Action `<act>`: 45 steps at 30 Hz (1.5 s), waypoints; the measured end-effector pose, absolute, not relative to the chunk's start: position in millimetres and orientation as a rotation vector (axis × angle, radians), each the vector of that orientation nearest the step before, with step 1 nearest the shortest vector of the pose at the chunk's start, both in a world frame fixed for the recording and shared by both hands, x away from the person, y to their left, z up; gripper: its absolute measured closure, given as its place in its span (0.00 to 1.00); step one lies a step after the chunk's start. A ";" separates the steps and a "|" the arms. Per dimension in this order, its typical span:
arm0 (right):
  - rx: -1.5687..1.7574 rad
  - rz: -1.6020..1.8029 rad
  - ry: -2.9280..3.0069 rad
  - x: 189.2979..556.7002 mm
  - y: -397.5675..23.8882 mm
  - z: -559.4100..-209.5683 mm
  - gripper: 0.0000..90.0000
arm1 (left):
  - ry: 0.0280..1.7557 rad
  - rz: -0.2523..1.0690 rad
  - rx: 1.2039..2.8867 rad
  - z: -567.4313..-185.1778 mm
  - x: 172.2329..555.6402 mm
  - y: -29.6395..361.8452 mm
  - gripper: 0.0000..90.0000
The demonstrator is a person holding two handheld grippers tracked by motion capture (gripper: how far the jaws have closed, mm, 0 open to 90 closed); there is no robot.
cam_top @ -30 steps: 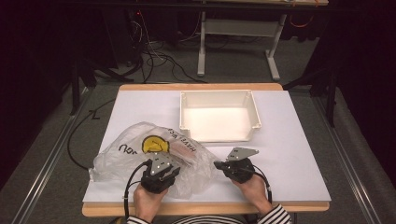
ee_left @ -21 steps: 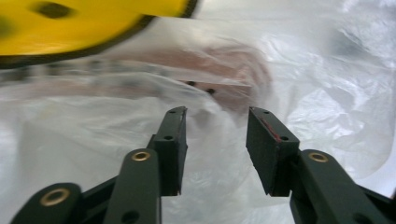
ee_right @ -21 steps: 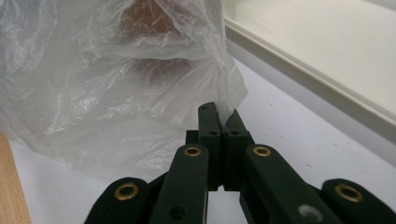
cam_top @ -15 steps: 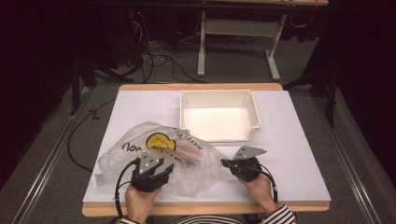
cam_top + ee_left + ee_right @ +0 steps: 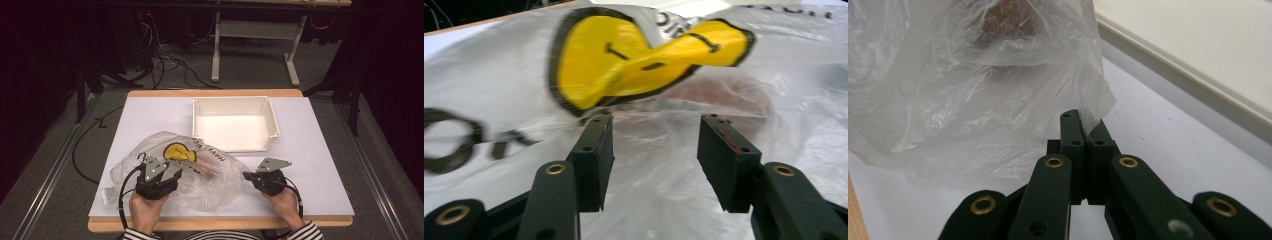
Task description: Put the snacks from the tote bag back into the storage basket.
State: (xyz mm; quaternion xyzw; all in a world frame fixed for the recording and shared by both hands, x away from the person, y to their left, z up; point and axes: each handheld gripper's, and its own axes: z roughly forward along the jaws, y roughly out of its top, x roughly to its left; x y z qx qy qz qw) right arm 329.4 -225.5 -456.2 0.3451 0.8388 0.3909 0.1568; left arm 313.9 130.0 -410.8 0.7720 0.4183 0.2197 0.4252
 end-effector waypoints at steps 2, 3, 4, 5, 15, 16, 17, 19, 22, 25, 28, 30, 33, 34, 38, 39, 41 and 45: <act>0.992 1.118 2.399 328.6 -229.3 -456.5 1.00 | 1.058 0.553 1.926 -410.6 315.3 131.4 0.52; 1.000 1.114 2.398 328.2 -233.0 -456.4 1.00 | 1.067 0.558 1.932 -410.4 316.8 131.9 0.51; 1.000 1.114 2.398 328.2 -233.0 -456.4 1.00 | 1.067 0.558 1.932 -410.4 316.8 131.9 0.51; 1.001 1.112 2.394 328.0 -234.6 -456.2 1.00 | 1.070 0.565 1.937 -410.4 317.9 131.9 0.51; 1.021 1.100 2.383 324.5 -253.6 -456.1 1.00 | 1.112 0.568 1.955 -415.2 332.3 133.4 0.45; 1.021 1.100 2.383 324.5 -253.6 -456.1 1.00 | 1.115 0.566 1.955 -416.0 333.5 133.2 0.45; 1.027 1.091 2.383 324.2 -258.1 -456.4 1.00 | 1.119 0.563 1.963 -417.7 335.6 133.6 0.44; 1.036 1.089 2.377 324.0 -262.1 -456.9 1.00 | 1.129 0.550 1.966 -420.3 338.3 133.7 0.44; 1.050 1.087 2.371 323.3 -265.9 -457.0 1.00 | 1.137 0.536 1.973 -423.0 340.4 133.6 0.45; 1.065 1.092 2.360 323.0 -270.0 -456.7 1.00 | 1.138 0.525 1.976 -426.7 342.0 132.4 0.45; 1.067 1.085 2.355 323.9 -273.0 -456.8 1.00 | 1.145 0.504 1.987 -432.7 344.0 131.8 0.45; 1.069 1.083 2.354 323.9 -273.5 -456.8 1.00 | 1.149 0.496 1.987 -435.0 344.5 131.5 0.45; 1.078 1.082 2.349 324.1 -277.0 -456.7 1.00 | 1.157 0.487 1.999 -440.1 345.7 130.9 0.45; 1.080 1.081 2.346 323.9 -278.0 -456.3 1.00 | 1.157 0.487 1.999 -440.1 345.7 130.9 0.45; 1.089 1.079 2.337 324.1 -282.2 -455.6 1.00 | 1.152 0.473 2.007 -443.9 346.1 128.2 0.44; 1.090 1.075 2.336 324.2 -283.7 -455.4 1.00 | 1.151 0.473 2.011 -444.8 346.1 127.3 0.44; 1.102 1.078 2.323 324.3 -287.5 -455.1 1.00 | 1.141 0.456 2.018 -448.7 346.1 123.8 0.44; 1.126 1.073 2.307 324.3 -292.6 -455.0 1.00 | 1.125 0.430 2.015 -452.2 346.0 122.0 0.46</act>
